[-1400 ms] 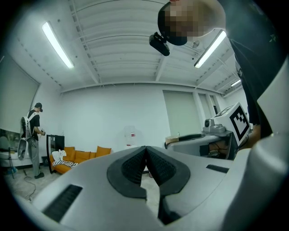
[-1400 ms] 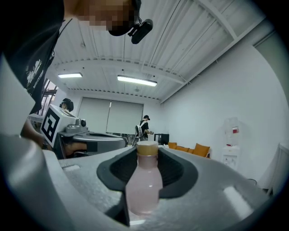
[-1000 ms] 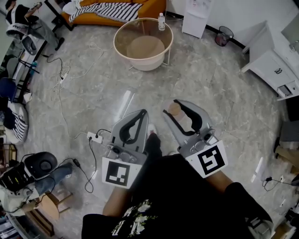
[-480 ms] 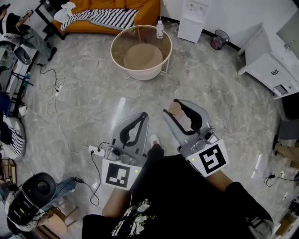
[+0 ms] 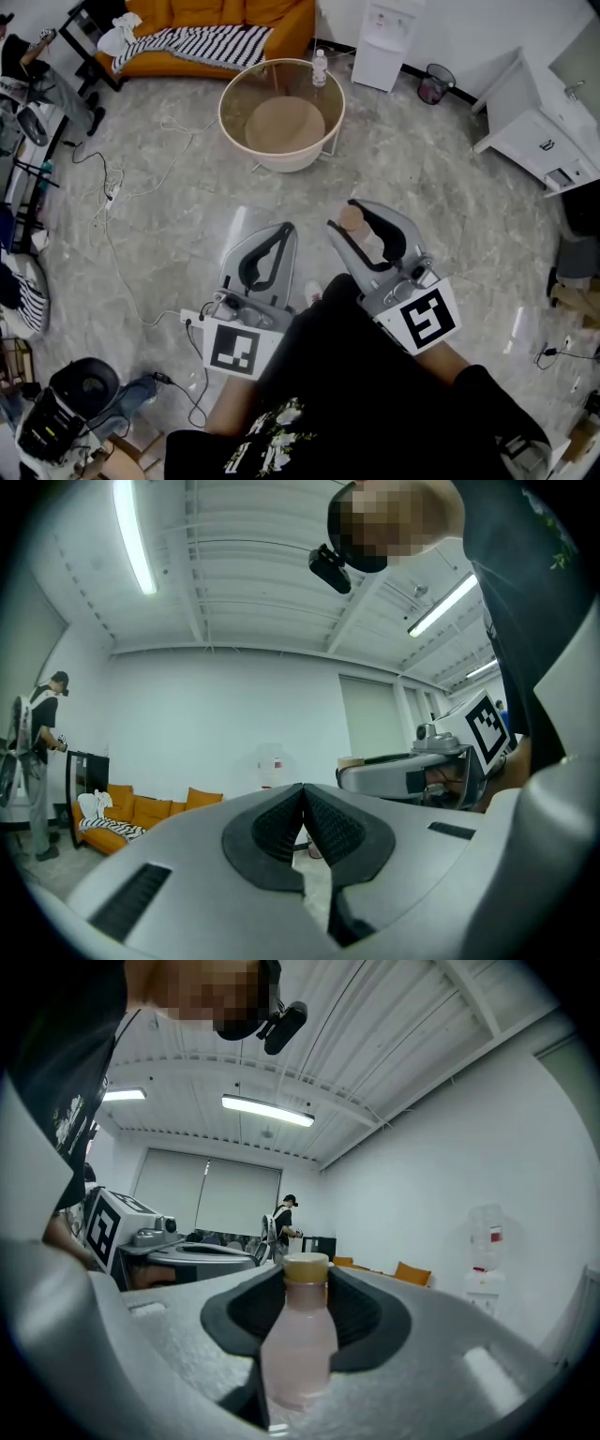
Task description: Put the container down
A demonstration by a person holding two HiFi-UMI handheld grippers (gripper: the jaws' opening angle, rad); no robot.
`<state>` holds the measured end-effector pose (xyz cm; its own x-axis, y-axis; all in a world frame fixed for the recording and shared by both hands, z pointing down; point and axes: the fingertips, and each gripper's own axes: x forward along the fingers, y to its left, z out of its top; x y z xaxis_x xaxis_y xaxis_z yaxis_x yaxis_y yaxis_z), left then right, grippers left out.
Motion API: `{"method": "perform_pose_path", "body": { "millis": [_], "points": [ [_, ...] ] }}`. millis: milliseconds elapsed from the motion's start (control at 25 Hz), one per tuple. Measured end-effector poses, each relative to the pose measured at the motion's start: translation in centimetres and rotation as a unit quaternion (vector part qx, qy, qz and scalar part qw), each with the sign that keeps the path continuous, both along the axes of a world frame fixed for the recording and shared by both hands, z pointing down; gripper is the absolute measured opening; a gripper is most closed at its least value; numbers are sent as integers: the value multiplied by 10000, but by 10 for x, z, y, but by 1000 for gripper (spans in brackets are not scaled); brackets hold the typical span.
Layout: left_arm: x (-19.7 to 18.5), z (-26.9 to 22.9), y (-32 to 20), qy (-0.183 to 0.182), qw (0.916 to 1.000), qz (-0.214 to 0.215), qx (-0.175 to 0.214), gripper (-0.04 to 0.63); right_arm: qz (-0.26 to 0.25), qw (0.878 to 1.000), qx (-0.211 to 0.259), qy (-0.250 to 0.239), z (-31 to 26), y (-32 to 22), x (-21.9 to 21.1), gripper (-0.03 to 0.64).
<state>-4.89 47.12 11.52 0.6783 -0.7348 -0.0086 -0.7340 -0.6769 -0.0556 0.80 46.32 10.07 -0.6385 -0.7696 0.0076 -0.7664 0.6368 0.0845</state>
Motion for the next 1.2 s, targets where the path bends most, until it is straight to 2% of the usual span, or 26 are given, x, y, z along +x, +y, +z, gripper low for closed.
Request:
{"method": "perform_pose_path", "body": {
  "millis": [200, 520, 840, 1200],
  "points": [
    [-8, 6, -15, -20, 9998, 1, -172, 15, -15, 10000, -6, 3, -2, -16, -9, 135],
    [-32, 10, -39, -152, 9996, -185, -167, 15, -81, 9999, 47, -65, 5, -49, -23, 133],
    [-33, 17, -74, -74, 9998, -146, -149, 15, -129, 9998, -125, 23, 15, -84, -29, 135],
    [-24, 11, -137, -91, 9994, -256, -191, 15, -270, 9994, -197, -23, 10, -146, -23, 135]
  ]
}}
